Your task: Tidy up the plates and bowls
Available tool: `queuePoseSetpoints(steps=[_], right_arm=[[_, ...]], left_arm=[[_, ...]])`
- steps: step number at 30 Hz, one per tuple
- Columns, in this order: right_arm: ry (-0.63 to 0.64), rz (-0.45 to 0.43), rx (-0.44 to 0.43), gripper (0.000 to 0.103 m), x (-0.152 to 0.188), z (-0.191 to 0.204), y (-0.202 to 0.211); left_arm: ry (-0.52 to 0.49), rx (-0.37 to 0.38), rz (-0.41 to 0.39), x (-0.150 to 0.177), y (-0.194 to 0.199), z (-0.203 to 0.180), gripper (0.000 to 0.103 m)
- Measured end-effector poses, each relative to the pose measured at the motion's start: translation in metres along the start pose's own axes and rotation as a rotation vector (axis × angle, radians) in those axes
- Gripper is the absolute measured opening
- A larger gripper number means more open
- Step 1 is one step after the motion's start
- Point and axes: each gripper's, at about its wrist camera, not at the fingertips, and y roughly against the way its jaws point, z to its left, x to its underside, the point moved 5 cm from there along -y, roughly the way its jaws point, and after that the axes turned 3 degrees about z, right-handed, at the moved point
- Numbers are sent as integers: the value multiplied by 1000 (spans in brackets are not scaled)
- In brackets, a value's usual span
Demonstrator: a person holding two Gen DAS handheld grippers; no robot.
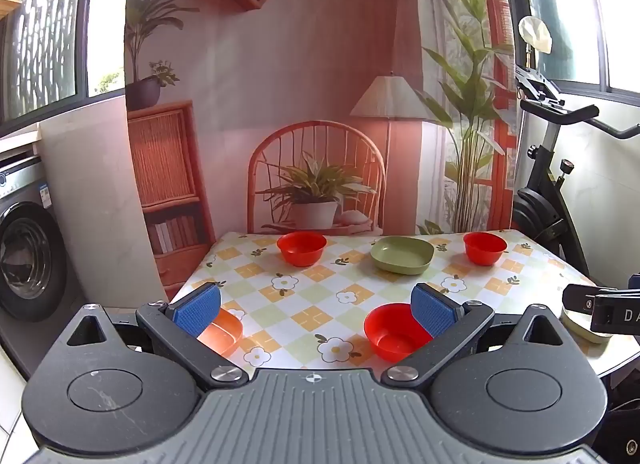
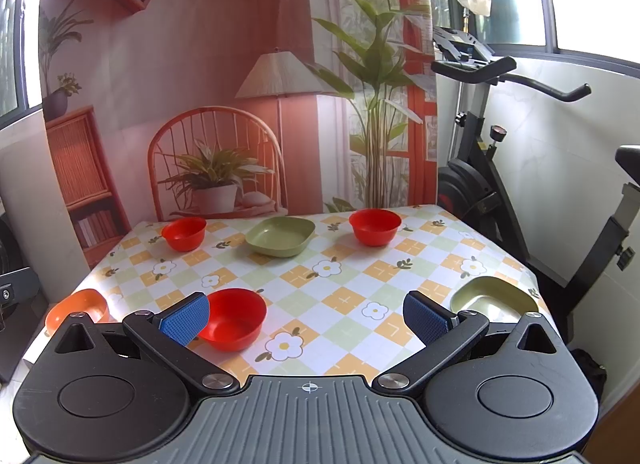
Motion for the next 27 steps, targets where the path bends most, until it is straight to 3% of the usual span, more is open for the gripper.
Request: queuePoseSetpoints(steps=[27], right_arm=[[2,8,4,103,4,-1,-2]], left_arm=[[-6,-5,1,0,0,0,102]])
